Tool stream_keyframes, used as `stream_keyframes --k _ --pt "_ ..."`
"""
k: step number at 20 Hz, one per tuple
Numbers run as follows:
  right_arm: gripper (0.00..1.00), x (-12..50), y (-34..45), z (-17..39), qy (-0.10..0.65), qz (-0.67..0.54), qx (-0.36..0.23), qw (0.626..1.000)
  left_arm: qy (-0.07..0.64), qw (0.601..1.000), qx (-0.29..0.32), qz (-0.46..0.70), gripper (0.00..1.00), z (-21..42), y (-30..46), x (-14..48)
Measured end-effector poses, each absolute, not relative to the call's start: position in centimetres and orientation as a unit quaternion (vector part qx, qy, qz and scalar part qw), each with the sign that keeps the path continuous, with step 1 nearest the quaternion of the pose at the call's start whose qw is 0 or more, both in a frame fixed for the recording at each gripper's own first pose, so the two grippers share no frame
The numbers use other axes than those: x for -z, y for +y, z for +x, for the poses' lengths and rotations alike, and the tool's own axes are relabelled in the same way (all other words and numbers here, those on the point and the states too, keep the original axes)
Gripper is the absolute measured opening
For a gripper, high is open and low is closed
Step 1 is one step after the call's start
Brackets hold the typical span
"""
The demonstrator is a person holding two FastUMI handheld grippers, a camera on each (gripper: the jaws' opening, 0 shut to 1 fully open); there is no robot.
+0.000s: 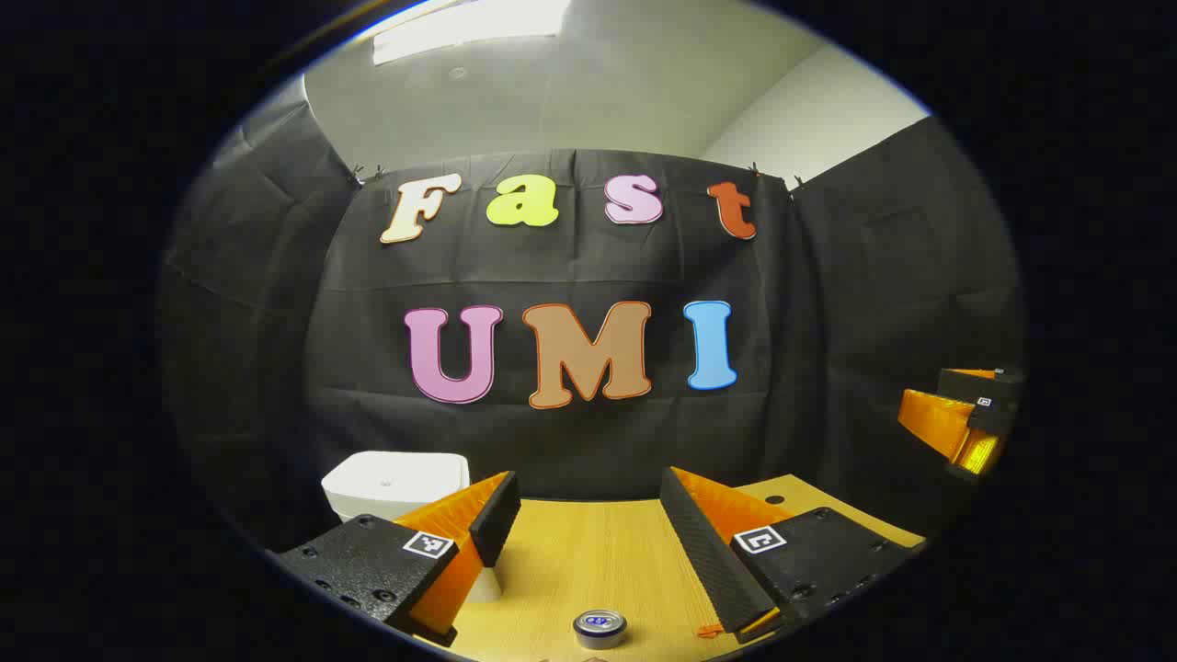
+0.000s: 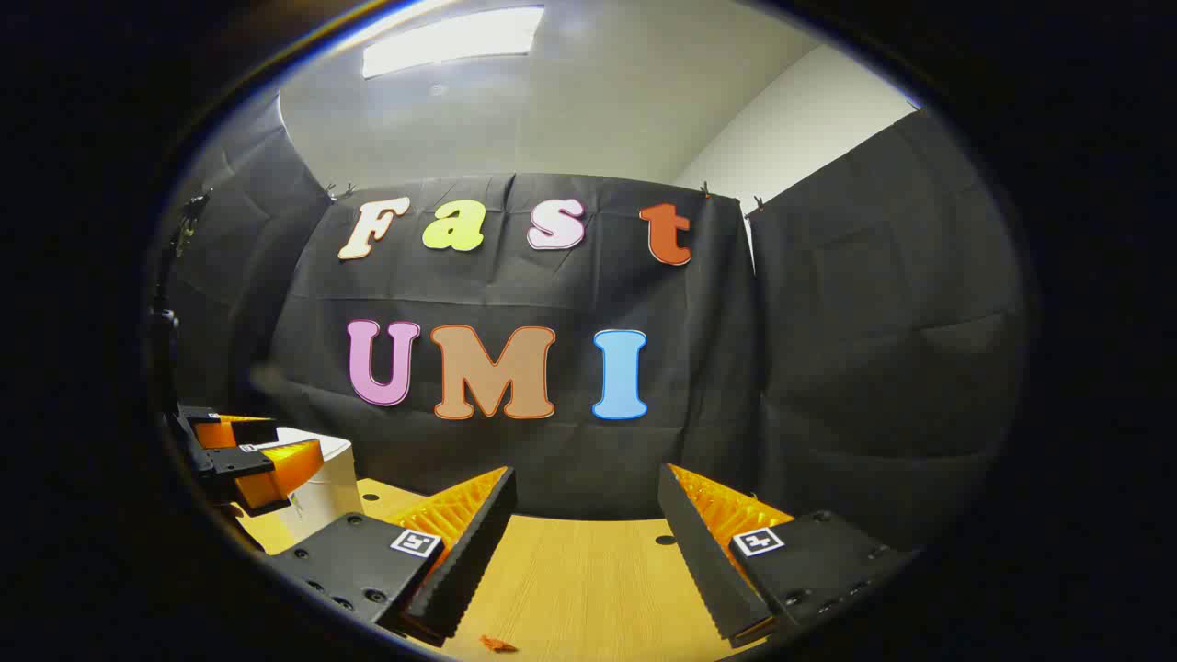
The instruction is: Press the lid of the desktop garbage bin to open it, pick up the crumpled paper on the desktop and throw it into the bin, then pick up the pop can on the desktop and drop it into the bin, and finally close the garbage bin lid.
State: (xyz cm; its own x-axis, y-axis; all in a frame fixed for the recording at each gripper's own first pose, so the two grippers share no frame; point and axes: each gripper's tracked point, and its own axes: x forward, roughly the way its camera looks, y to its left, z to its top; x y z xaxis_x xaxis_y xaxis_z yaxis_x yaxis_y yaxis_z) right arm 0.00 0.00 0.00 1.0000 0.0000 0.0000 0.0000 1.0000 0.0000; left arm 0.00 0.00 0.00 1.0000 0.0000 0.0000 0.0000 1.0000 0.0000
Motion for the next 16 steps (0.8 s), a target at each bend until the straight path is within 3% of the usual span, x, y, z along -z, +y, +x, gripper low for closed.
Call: stream_keyframes --k 5,7,8,9,10,11,12,15,16 --pt "0.99 -0.32 0.15 -0.1 -0.008 0.002 -0.004 1.0 0.001 1.0 -0.001 -0.001 0.94 -0.11 -0.13 0.18" --pt "0.99 -0.11 0.24 0.08 -0.005 0.001 -0.006 1.0 0.002 1.0 -0.003 -0.002 0.99 -0.1 -0.15 0.28" --pt "0.99 -0.01 0.24 0.09 -0.004 0.002 -0.007 1.0 0.002 1.0 -0.004 -0.003 0.94 -0.12 -0.1 0.22" --pt "0.99 -0.07 0.2 0.23 -0.003 0.003 -0.007 1.0 0.002 1.0 -0.005 -0.003 0.99 -0.05 -0.09 0.27" --pt "0.99 -0.07 0.15 0.08 -0.003 0.003 -0.007 1.0 0.002 1.0 -0.006 -0.003 0.94 -0.05 -0.11 0.25" --pt "0.99 -0.08 0.13 0.09 -0.003 0.003 -0.007 1.0 0.002 1.0 -0.006 -0.003 0.99 -0.08 -0.07 0.33" --pt "0.99 0.03 0.11 0.14 -0.002 0.003 -0.006 1.0 0.002 1.0 -0.007 -0.003 0.94 -0.07 -0.06 0.29" --pt "0.99 0.06 0.09 0.3 -0.001 0.002 -0.007 1.0 0.002 1.0 -0.008 -0.004 0.94 -0.09 -0.05 0.41" --pt "0.99 0.1 0.16 0.28 0.0 0.002 -0.007 1.0 0.002 1.0 -0.008 -0.003 0.99 -0.07 -0.02 0.32"
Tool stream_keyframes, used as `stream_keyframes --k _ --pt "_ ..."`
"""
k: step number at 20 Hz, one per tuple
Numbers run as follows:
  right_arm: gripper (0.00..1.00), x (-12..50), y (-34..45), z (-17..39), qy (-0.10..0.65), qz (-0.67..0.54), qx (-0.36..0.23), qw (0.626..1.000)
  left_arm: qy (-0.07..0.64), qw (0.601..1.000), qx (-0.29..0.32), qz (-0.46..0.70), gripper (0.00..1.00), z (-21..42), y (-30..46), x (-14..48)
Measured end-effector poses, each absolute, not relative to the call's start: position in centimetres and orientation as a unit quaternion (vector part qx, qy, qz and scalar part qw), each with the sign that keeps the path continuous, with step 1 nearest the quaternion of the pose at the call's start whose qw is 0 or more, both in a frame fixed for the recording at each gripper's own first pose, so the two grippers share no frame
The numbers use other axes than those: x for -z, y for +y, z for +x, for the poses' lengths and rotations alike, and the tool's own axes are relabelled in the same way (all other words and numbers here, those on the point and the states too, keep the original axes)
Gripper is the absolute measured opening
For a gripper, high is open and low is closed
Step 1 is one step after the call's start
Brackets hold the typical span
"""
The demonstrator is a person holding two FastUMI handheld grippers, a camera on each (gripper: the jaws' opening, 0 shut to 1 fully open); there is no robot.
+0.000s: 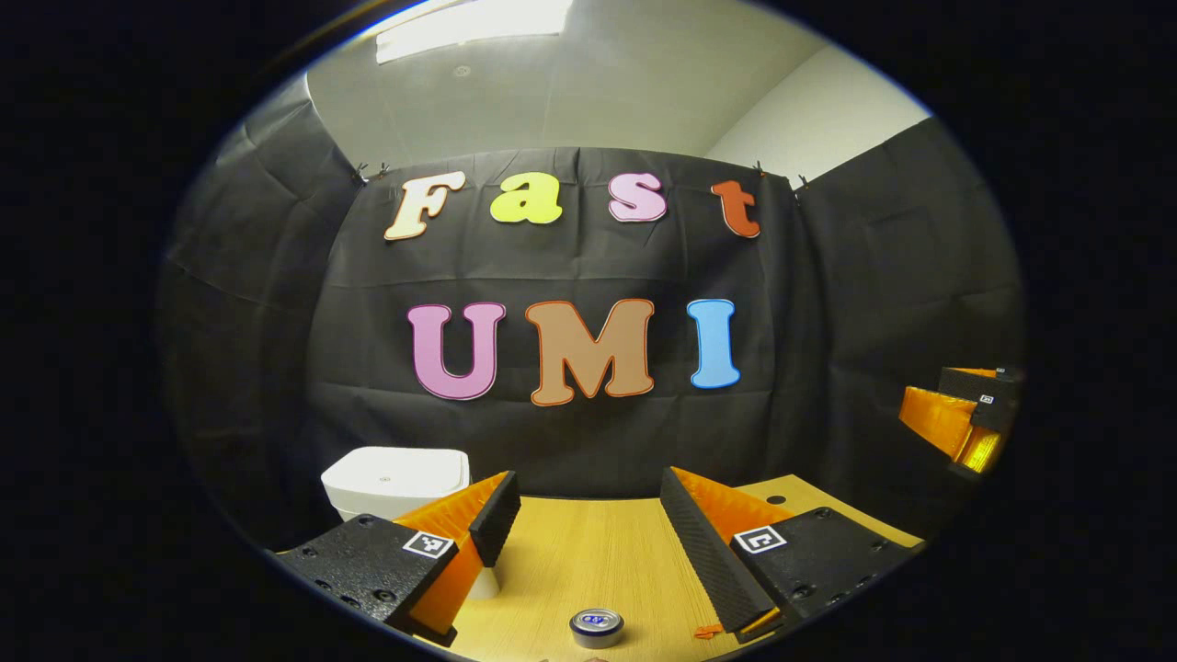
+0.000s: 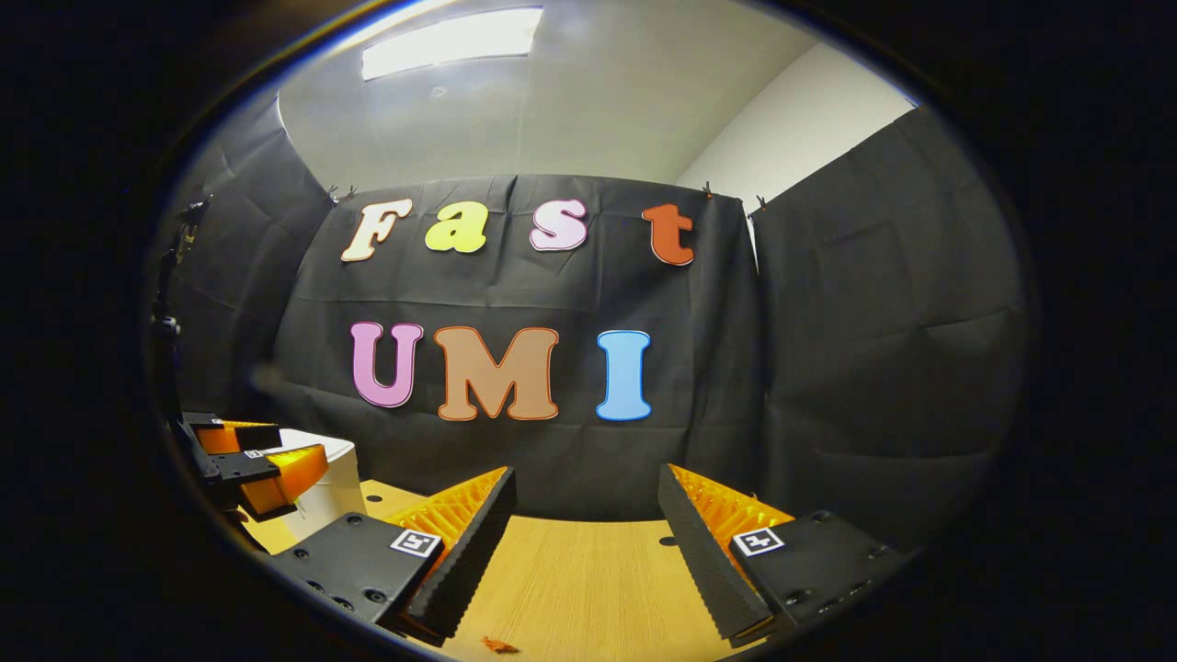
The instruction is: Press the lid of the desktop garbage bin to open it, pick up the crumpled paper on the desktop and throw it into the bin, then pick up the pop can on the desktop and drop it into the bin, and finally close the garbage bin lid.
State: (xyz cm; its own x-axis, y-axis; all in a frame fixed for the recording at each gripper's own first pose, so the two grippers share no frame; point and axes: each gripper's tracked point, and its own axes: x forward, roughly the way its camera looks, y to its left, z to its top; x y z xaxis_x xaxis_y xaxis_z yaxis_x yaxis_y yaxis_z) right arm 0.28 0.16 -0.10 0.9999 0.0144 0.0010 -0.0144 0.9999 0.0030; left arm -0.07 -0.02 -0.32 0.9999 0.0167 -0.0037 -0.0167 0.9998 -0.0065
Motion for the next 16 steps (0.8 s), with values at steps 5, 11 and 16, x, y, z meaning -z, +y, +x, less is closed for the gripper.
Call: stream_keyframes --k 5,11,16 --pt "0.99 0.02 0.15 0.34 -0.001 0.001 -0.008 1.0 -0.003 1.0 -0.008 0.002 0.94 0.02 0.03 0.04" --pt "0.99 0.08 0.14 0.05 -0.001 -0.003 -0.006 1.0 -0.004 1.0 -0.008 -0.001 0.94 -0.06 0.11 0.02" --pt "0.99 0.29 0.34 -0.1 0.0 -0.004 -0.01 1.0 -0.005 1.0 -0.01 0.0 0.94 -0.1 0.29 -0.14"
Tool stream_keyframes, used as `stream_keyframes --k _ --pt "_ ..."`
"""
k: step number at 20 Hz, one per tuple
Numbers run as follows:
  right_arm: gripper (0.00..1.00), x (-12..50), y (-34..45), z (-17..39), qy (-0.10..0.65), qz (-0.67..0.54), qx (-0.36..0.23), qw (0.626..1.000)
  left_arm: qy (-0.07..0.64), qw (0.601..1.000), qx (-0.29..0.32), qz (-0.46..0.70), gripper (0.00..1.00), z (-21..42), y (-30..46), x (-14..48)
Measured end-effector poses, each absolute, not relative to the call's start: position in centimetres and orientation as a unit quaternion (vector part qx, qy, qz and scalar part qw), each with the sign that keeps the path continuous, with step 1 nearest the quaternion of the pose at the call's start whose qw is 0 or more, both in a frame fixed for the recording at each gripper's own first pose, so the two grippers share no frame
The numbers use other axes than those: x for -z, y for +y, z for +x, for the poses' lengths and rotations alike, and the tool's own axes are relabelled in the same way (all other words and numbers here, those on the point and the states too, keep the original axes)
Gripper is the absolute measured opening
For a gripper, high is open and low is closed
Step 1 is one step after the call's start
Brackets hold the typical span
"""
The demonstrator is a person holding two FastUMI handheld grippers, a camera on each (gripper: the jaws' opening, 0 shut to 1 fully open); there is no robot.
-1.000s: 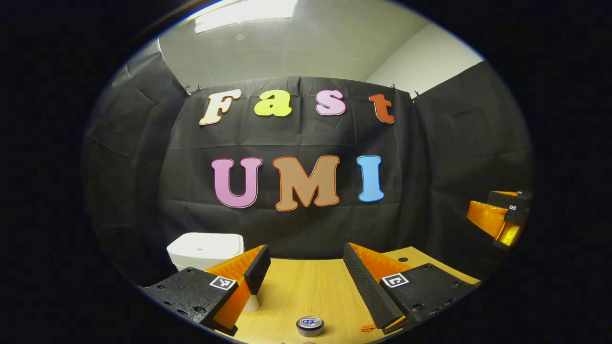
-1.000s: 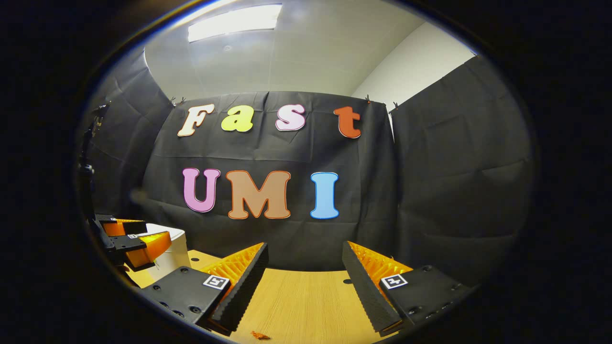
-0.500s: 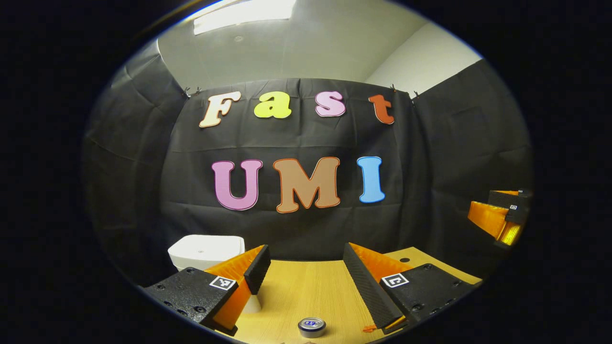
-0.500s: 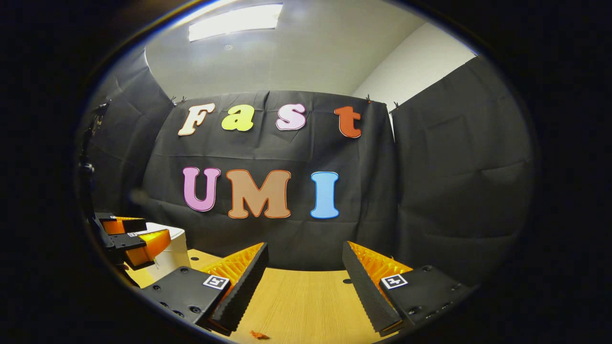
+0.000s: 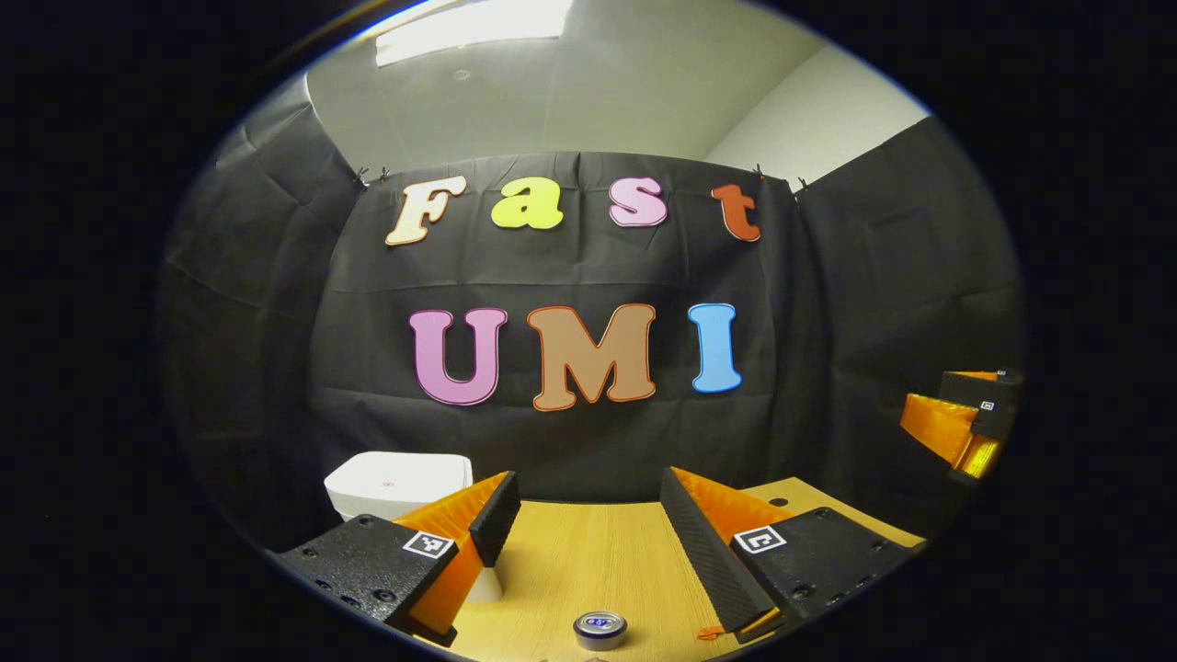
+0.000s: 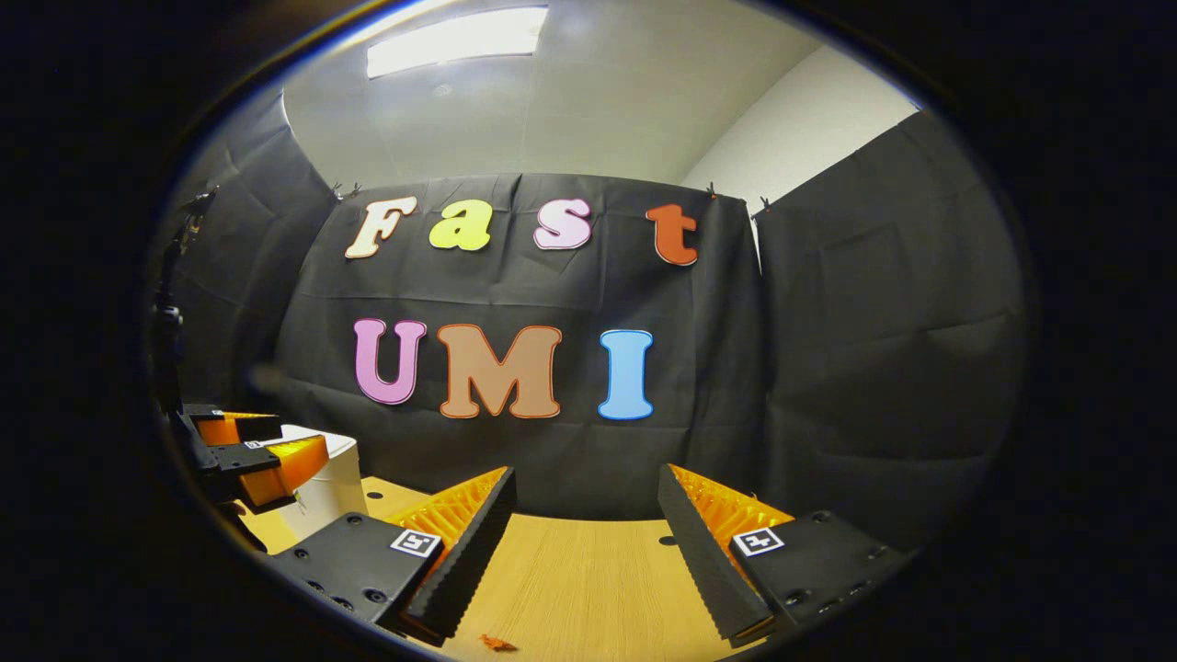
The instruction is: Press the lid of the desktop garbage bin to open it, pick up the crumpled paper on the desktop and throw it into the bin, then pick up the pop can on the desktop and drop it into the bin, and finally close the garbage bin lid.
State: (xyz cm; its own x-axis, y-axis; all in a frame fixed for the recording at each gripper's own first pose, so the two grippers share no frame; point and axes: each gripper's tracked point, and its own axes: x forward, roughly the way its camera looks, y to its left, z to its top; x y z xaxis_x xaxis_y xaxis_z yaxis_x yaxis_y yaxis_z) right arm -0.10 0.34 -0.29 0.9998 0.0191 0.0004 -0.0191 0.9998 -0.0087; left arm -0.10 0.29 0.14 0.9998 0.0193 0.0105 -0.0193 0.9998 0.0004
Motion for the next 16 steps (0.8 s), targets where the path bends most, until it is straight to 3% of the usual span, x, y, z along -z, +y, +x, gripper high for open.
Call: stream_keyframes --k 3,4,16 --pt "0.99 0.41 0.21 -0.18 0.002 -0.004 -0.01 1.0 -0.007 1.0 -0.01 0.002 0.98 -0.18 0.28 -0.27" --pt "0.99 0.47 0.2 -0.24 0.003 -0.004 -0.01 1.0 -0.007 1.0 -0.01 0.002 0.94 -0.13 0.31 -0.35" --pt "0.99 0.68 -0.56 -0.25 0.004 -0.006 -0.011 1.0 -0.009 1.0 -0.012 0.003 0.94 0.1 -0.08 -0.73"
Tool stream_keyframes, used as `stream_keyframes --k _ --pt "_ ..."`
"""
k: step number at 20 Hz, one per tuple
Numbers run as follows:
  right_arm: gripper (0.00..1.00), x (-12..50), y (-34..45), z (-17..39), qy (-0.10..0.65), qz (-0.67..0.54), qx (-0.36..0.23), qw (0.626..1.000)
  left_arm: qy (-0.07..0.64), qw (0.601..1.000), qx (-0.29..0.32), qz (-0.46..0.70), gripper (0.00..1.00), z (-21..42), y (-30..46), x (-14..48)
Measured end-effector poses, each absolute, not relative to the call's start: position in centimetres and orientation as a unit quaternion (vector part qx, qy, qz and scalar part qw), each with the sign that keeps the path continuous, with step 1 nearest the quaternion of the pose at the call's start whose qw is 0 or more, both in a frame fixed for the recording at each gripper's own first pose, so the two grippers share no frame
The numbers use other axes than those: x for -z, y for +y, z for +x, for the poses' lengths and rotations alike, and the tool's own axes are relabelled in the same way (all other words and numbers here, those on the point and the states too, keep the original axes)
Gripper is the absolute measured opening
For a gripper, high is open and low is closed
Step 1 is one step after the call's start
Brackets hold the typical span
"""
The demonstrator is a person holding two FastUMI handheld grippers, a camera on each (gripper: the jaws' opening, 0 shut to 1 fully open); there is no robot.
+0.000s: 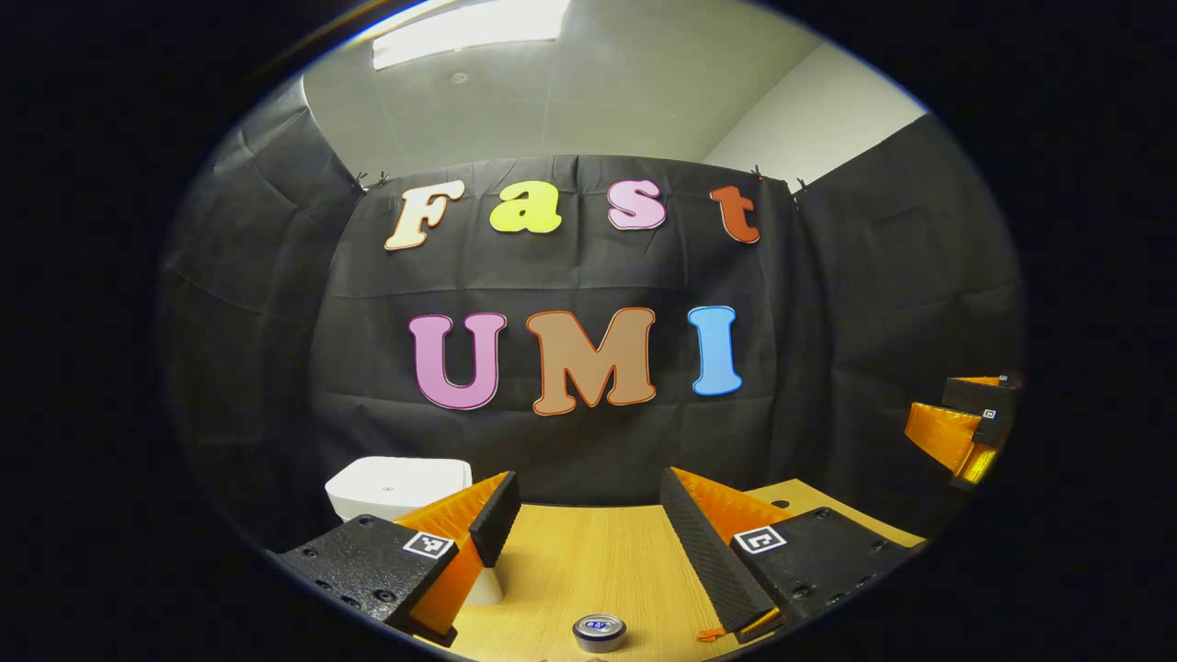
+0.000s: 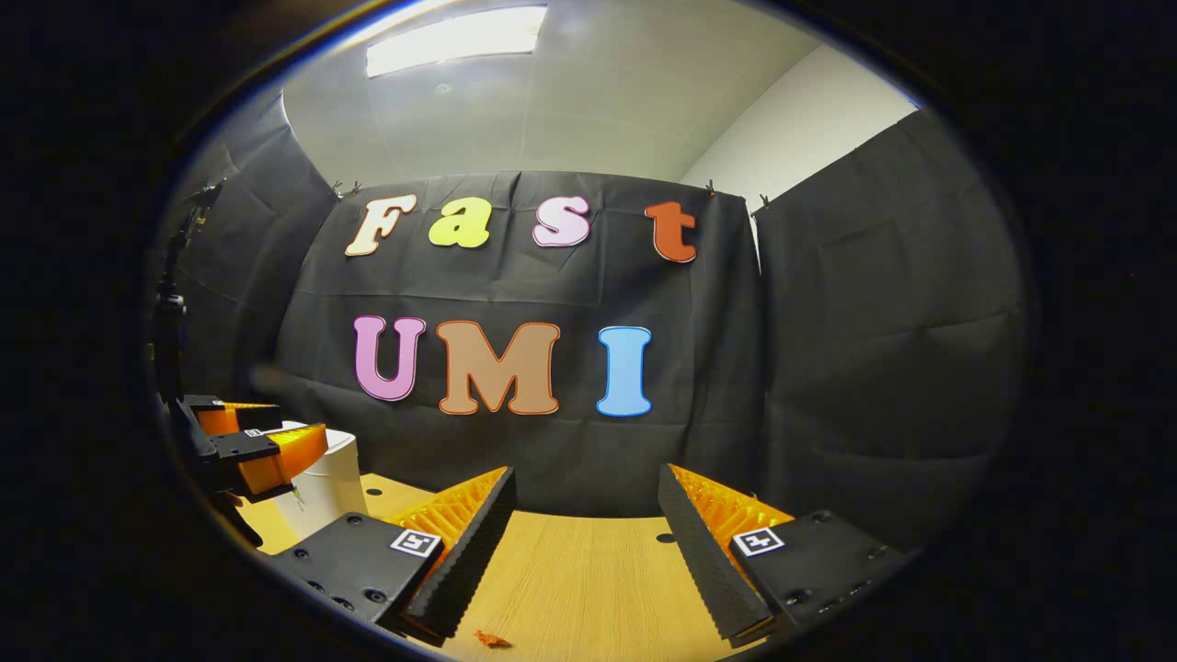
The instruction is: Press the lid of the desktop garbage bin to open it, pick up the crumpled paper on the desktop and throw it into the bin, then pick up the pop can on the desktop and drop it into the bin, and finally close the garbage bin lid.
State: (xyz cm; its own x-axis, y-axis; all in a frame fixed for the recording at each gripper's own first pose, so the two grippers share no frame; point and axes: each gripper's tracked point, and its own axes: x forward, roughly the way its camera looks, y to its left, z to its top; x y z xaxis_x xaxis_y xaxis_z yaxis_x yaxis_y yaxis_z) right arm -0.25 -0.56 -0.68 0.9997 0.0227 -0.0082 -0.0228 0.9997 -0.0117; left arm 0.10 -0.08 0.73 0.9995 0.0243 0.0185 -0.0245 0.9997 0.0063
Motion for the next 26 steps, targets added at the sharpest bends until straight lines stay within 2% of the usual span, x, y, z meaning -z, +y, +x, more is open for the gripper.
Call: stream_keyframes --k 3,5,8,9,10,11,15,16,17,19,23,26 --pt "0.99 0.7 -0.6 -0.1 0.004 -0.006 -0.013 1.0 -0.01 1.0 -0.013 0.004 0.94 0.1 -0.1 -0.8" --pt "0.99 0.7 -0.6 0.0 0.005 -0.006 -0.014 1.0 -0.012 1.0 -0.013 0.006 0.89 0.1 -0.1 -0.9" --pt "0.99 0.8 -0.5 0.0 0.005 -0.008 -0.016 1.0 -0.013 1.0 -0.017 0.01 0.72 0.3 0.1 -1.1" --pt "0.99 0.8 -0.5 0.0 0.005 -0.009 -0.016 1.0 -0.013 1.0 -0.018 0.01 0.7 0.3 0.2 -1.0" --pt "0.99 0.8 -0.4 -0.1 0.004 -0.01 -0.017 1.0 -0.012 1.0 -0.019 0.01 0.61 0.3 0.2 -1.0" --pt "0.99 0.8 -0.4 -0.1 0.005 -0.011 -0.018 1.0 -0.012 1.0 -0.022 0.01 0.59 0.3 0.3 -1.0" --pt "0.99 1.1 -0.6 0.0 0.006 -0.013 -0.024 1.0 -0.01 0.999 -0.034 0.015 0.39 0.4 0.6 -1.0" --pt "0.99 1.2 -0.7 0.0 0.006 -0.014 -0.027 1.0 -0.009 0.999 -0.04 0.018 0.29 0.5 0.8 -1.0" --pt "0.99 1.3 -0.7 0.1 0.007 -0.014 -0.031 0.999 -0.01 0.999 -0.048 0.021 0.24 0.4 1.1 -1.0" --pt "0.99 1.5 -0.8 0.1 0.009 -0.013 -0.042 0.999 -0.008 0.998 -0.06 0.026 0.02 0.6 1.3 -1.0" --pt "0.99 1.6 -0.5 0.1 0.002 -0.015 -0.069 0.997 -0.009 0.995 -0.095 0.037 0.0 0.9 3.3 -1.3" --pt "0.99 1.8 -0.2 0.6 0.005 -0.012 -0.068 0.998 -0.017 0.992 -0.12 0.041 0.0 1.6 6.4 -2.3"
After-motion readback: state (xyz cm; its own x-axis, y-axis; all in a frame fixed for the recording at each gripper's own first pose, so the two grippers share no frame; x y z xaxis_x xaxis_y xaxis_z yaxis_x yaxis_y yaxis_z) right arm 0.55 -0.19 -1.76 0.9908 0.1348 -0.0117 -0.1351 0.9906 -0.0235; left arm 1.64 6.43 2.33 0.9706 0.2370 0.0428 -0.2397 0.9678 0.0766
